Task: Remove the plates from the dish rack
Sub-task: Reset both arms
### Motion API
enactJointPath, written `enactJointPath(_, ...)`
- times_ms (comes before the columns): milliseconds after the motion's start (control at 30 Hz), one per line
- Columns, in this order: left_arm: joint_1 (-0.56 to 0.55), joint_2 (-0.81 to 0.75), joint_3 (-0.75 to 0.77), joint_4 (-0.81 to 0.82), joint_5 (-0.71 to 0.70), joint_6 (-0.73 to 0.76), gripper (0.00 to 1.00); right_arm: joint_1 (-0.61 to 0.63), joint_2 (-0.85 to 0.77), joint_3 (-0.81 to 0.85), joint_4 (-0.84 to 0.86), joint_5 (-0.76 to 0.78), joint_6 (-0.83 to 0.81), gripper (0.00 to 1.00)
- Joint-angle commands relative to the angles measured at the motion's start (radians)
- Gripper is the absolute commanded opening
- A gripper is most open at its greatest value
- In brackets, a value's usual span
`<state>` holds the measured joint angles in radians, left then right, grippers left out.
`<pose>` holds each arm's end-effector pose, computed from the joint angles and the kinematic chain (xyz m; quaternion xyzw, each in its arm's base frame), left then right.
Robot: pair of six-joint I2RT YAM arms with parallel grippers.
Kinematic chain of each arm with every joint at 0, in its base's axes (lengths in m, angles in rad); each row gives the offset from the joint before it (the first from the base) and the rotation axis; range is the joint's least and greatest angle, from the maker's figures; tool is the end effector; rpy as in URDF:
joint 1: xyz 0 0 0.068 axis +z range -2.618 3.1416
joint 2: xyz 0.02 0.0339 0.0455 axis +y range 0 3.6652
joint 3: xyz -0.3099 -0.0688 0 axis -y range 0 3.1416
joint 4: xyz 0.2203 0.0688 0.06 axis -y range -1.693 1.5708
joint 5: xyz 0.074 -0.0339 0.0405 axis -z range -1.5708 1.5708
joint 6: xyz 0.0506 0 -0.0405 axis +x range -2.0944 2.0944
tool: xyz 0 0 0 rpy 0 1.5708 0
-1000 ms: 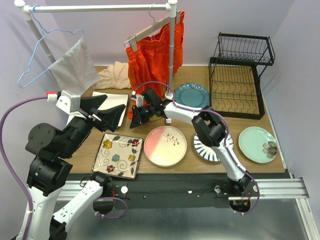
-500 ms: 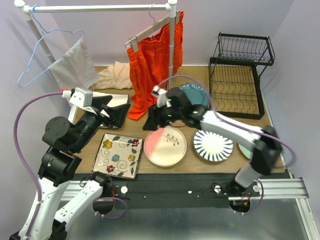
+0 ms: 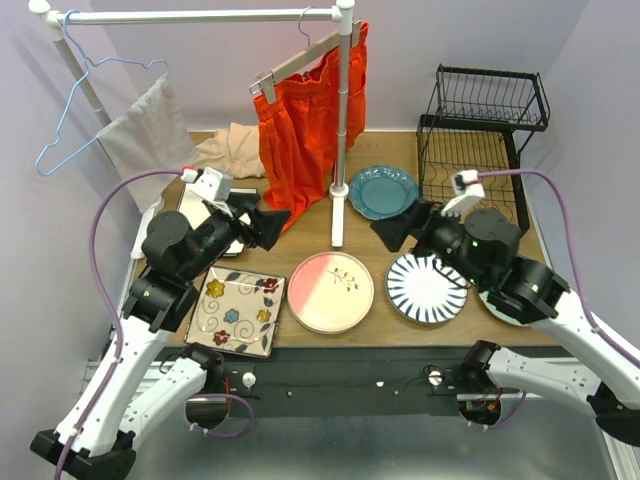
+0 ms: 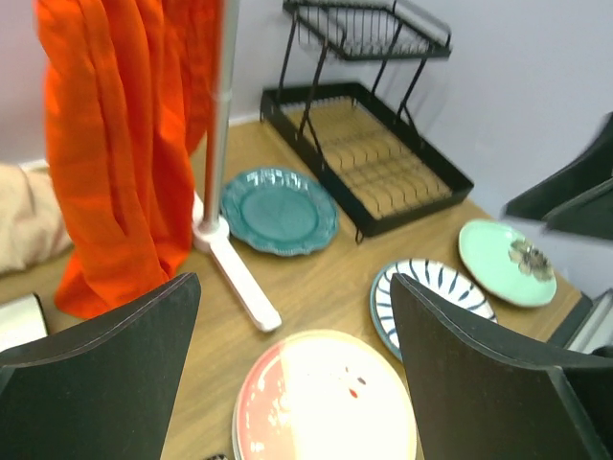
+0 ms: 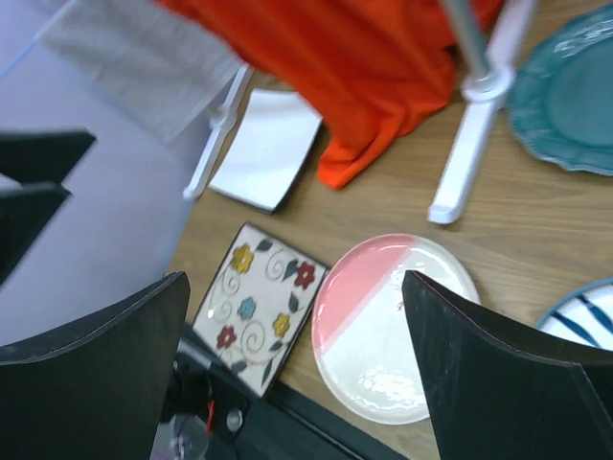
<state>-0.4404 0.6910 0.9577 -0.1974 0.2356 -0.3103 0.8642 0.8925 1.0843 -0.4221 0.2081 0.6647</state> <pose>0.0861 -0.0537 0.4355 0.1298 0.6704 -0.3408 0.6462 0.1057 0.1078 0.4275 -0.0134 0.7820 0.3689 0.5023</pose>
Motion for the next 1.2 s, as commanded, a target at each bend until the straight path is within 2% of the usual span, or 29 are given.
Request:
enactJointPath(0, 0.000, -0.022, -0.037, 0.116, 0.064, -0.024, 0.90, 0.001, -0.099, -0.014, -0.122, 0.325, 0.108, 1.00)
enactJointPath(233, 0.000, -0.077, -0.065, 0.128, 0.028, -0.027, 0.90, -0.001, -0.147, 0.003, -0.187, 0.395, 0.130, 1.00)
enactJointPath(667, 0.000, -0.094, -0.056, 0.110, 0.021, -0.036, 0.90, -0.001, -0.086, 0.055, -0.227, 0.367, 0.059, 1.00)
enactJointPath(1167, 0.000, -0.087, -0.031, 0.104, 0.014, -0.026, 0.90, 0.001, -0.087, 0.081, -0.236, 0.363, 0.036, 1.00)
